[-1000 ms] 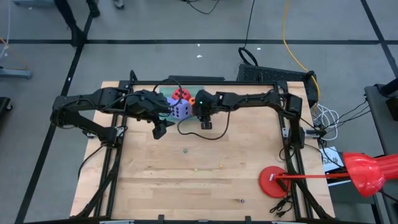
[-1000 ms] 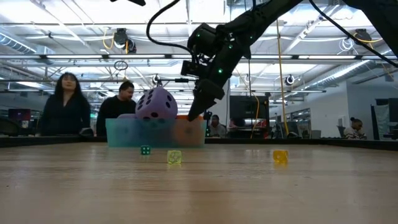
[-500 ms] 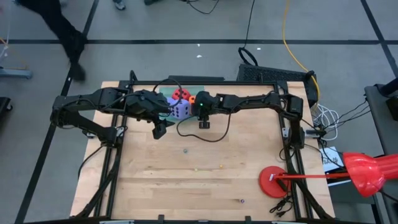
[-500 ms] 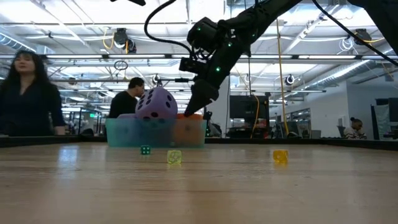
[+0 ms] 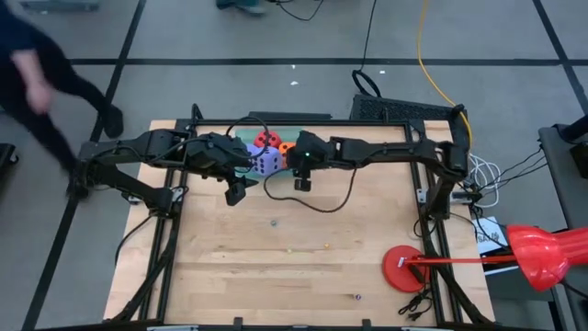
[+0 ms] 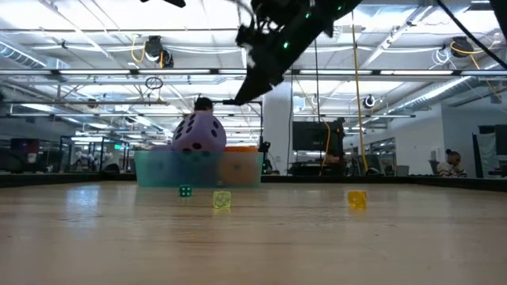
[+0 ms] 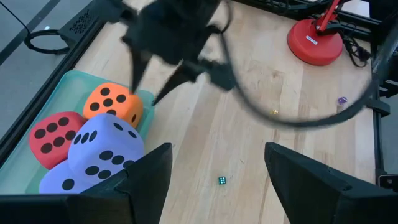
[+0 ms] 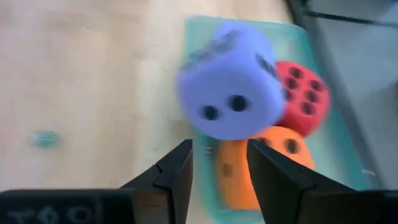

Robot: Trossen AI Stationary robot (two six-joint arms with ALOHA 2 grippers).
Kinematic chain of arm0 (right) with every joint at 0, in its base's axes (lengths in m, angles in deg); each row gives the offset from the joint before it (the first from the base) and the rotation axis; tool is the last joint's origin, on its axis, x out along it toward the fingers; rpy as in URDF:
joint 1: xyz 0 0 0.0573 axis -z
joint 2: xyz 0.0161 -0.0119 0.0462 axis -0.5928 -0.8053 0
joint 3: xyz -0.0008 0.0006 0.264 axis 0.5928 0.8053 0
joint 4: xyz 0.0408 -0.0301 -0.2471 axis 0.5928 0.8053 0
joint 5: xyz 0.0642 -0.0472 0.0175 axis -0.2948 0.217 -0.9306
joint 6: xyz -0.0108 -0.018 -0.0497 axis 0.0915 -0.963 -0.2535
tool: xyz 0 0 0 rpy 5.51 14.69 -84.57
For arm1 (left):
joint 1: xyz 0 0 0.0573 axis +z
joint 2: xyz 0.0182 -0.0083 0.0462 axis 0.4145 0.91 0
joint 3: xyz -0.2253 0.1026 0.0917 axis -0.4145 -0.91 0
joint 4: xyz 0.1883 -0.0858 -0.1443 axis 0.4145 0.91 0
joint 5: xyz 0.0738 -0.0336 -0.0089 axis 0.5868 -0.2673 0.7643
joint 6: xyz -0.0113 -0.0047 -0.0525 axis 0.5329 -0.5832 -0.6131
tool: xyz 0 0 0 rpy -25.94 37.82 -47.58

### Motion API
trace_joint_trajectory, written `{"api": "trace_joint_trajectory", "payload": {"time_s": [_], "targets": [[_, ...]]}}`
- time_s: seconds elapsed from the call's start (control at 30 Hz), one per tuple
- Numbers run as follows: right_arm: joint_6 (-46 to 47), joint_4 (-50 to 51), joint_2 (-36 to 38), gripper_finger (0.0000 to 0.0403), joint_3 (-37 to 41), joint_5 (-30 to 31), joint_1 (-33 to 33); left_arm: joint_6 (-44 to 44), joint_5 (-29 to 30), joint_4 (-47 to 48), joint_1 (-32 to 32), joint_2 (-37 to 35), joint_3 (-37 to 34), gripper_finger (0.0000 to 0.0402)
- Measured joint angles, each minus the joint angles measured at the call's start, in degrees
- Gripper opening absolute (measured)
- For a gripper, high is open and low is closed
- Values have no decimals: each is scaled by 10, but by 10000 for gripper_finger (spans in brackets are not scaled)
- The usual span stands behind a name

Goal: Pick & Place Dice
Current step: Put the small green dice into the green bin

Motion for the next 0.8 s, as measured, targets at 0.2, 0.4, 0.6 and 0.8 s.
{"api": "trace_joint_trajectory", "payload": {"time_s": [0.2,0.4,0.6,0.8], "targets": [[61,1,21,139,-1,-148,-41,0,0,0,0,0,0,267],[60,-13,20,138,0,-211,-80,0,0,0,0,0,0,267],[42,-31,-4,135,0,-211,-102,0,0,0,0,0,0,267],[93,-37,-1,132,1,-211,-103,0,0,0,0,0,0,267]]}}
